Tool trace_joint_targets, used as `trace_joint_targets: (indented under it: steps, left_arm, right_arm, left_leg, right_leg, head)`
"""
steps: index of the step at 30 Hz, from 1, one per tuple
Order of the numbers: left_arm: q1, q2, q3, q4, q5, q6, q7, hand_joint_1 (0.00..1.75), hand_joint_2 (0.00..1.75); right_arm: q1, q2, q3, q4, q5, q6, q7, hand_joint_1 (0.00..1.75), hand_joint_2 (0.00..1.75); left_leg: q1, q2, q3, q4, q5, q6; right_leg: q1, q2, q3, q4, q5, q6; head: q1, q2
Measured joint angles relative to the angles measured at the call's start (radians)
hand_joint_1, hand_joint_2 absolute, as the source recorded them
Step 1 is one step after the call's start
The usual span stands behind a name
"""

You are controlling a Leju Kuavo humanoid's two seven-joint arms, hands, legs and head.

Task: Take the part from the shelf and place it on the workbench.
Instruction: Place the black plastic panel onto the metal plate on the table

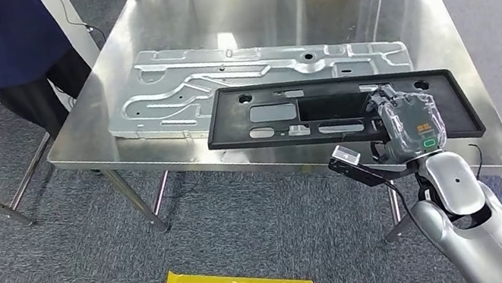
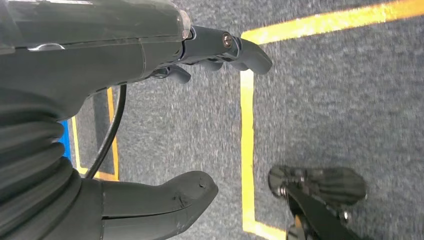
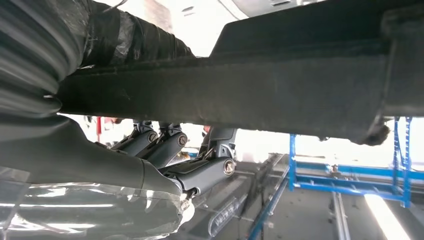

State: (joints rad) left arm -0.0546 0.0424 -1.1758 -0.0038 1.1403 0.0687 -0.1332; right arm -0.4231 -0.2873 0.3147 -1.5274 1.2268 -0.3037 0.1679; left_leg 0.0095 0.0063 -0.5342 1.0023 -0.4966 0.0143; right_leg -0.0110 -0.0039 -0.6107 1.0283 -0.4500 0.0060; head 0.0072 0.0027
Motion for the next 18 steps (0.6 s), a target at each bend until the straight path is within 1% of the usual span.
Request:
trace_joint_targets:
  steps: [1,2,3,4,5,6,7,8,9,10,11,12,13,14,16,17,18]
  left_arm:
    - [0.0,0.0,0.0,0.0,0.001,0.0,-0.001,0.0,1.75]
    - [0.0,0.0,-0.001,0.0,0.002,0.0,-0.001,0.0,1.75]
    - [-0.001,0.0,-0.001,0.0,0.003,0.0,-0.001,0.0,1.75]
    - [-0.001,0.0,-0.001,0.0,0.004,0.0,-0.002,0.0,1.75]
    - [-0.001,0.0,-0.001,0.0,0.006,0.0,-0.002,0.0,1.75]
    - [0.0,0.0,-0.002,0.0,0.007,0.0,-0.002,0.0,1.75]
    - [0.002,0.0,-0.002,0.0,0.008,0.0,-0.002,0.0,1.75]
    - [0.003,0.0,-0.003,0.0,0.009,0.0,-0.002,0.0,1.75]
    - [0.004,0.0,-0.004,0.0,0.01,0.0,-0.002,0.0,1.75]
    - [0.004,0.001,-0.005,0.0,0.01,0.0,-0.002,0.0,1.75]
    - [0.004,0.001,-0.006,0.0,0.011,0.0,-0.002,0.0,1.75]
    - [0.003,0.002,-0.006,0.0,0.012,0.0,-0.002,0.0,1.75]
    - [0.003,0.002,-0.007,0.0,0.014,0.0,-0.002,0.0,1.75]
    - [0.002,0.002,-0.007,0.0,0.017,0.0,-0.002,0.0,1.75]
    - [0.002,0.002,-0.008,0.0,0.022,0.0,-0.003,0.0,1.75]
    - [0.002,0.002,-0.008,0.0,0.024,0.0,-0.003,0.0,1.75]
    - [0.001,0.001,-0.008,0.0,0.026,0.0,-0.003,0.0,1.75]
  right_arm:
    - [0.0,0.0,0.0,-0.001,0.0,0.0,0.0,1.75,1.75]
    - [-0.001,0.0,0.0,-0.001,0.0,0.0,0.0,1.75,1.75]
    - [-0.002,0.0,0.0,-0.002,0.0,0.0,0.0,1.75,1.75]
    - [-0.003,0.0,0.0,-0.002,0.0,0.0,0.0,1.75,1.75]
    - [-0.002,0.0,0.0,-0.001,0.0,0.001,0.0,1.75,1.75]
    - [-0.001,0.0,0.001,0.0,0.0,0.001,0.0,1.75,1.75]
    - [0.0,0.0,0.001,0.0,0.0,0.001,0.0,1.75,1.75]
    - [0.001,0.0,0.001,0.001,0.0,0.001,0.0,1.75,1.75]
    - [0.001,0.0,0.002,0.001,0.0,0.001,0.0,1.75,1.75]
    - [0.001,0.0,0.002,0.001,0.0,0.001,0.0,1.75,1.75]
    - [0.0,0.0,0.002,0.001,0.0,0.001,0.0,1.75,1.75]
    - [-0.001,0.0,0.002,0.001,0.0,0.001,0.0,1.75,1.75]
    - [-0.001,0.0,0.002,0.002,0.0,0.001,0.0,1.75,1.75]
    - [-0.002,0.0,0.002,0.002,0.0,0.001,0.0,1.75,1.75]
    - [-0.001,0.0,0.003,0.002,0.0,0.001,0.0,1.75,1.75]
    - [-0.002,0.001,0.004,0.001,0.0,0.001,-0.001,1.75,1.75]
    - [-0.003,0.0,0.004,0.001,0.0,0.001,-0.001,1.75,1.75]
  left_leg:
    - [0.001,0.001,-0.001,0.008,-0.008,-0.005]
    - [0.003,0.001,-0.012,0.036,-0.024,-0.01]
    - [0.004,0.001,-0.035,0.086,-0.049,-0.014]
    - [0.005,0.0,-0.07,0.155,-0.077,-0.016]
    - [0.005,0.0,-0.113,0.229,-0.103,-0.018]
    - [0.005,0.0,-0.149,0.285,-0.114,-0.019]
    - [0.005,0.0,-0.169,0.305,-0.104,-0.019]
    - [0.005,0.0,-0.17,0.285,-0.074,-0.017]
    - [0.004,0.0,-0.152,0.227,-0.027,-0.014]
    - [0.004,-0.001,-0.125,0.157,0.016,-0.009]
    - [0.002,-0.003,-0.099,0.093,0.045,-0.005]
    - [0.0,-0.004,-0.08,0.051,0.059,-0.001]
    - [-0.003,-0.004,-0.072,0.032,0.058,0.003]
    - [-0.005,-0.005,-0.069,0.027,0.053,0.005]
    - [-0.001,-0.004,-0.064,0.017,0.052,0.014]
    - [0.001,-0.004,-0.058,0.011,0.051,0.019]
    - [0.004,-0.004,-0.052,0.006,0.051,0.025]
  right_leg:
    - [-0.001,0.002,0.005,-0.004,-0.002,-0.007]
    - [-0.003,0.003,0.011,-0.008,-0.003,-0.015]
    - [-0.005,0.003,0.017,-0.011,-0.005,-0.022]
    - [-0.003,0.003,0.022,-0.012,-0.009,-0.028]
    - [-0.002,0.004,0.026,-0.012,-0.013,-0.031]
    - [-0.001,0.005,0.03,-0.011,-0.018,-0.033]
    - [0.0,0.007,0.036,-0.01,-0.023,-0.033]
    - [0.0,0.009,0.043,-0.009,-0.029,-0.032]
    - [0.0,0.011,0.052,-0.008,-0.035,-0.03]
    - [0.0,0.013,0.06,-0.007,-0.043,-0.027]
    - [0.002,0.014,0.065,-0.005,-0.049,-0.022]
    - [0.003,0.015,0.068,-0.004,-0.054,-0.017]
    - [0.005,0.016,0.069,-0.005,-0.057,-0.012]
    - [0.006,0.016,0.07,-0.006,-0.058,-0.007]
    - [0.005,0.016,0.072,-0.006,-0.064,0.004]
    - [0.005,0.015,0.066,0.009,-0.073,0.01]
    - [0.004,0.013,0.048,0.047,-0.091,0.015]
  head:
    - [0.0,0.0]
    - [0.0,0.0]
    - [0.0,0.0]
    - [0.0,0.0]
    - [0.0,0.0]
    - [0.0,0.0]
    - [0.0,0.0]
    - [0.0,0.0]
    - [0.0,0.0]
    - [0.0,0.0]
    - [0.0,0.0]
    - [0.0,0.0]
    - [0.0,0.0]
    - [0.0,0.0]
    - [0.0,0.0]
    - [0.0,0.0]
    - [0.0,0.0]
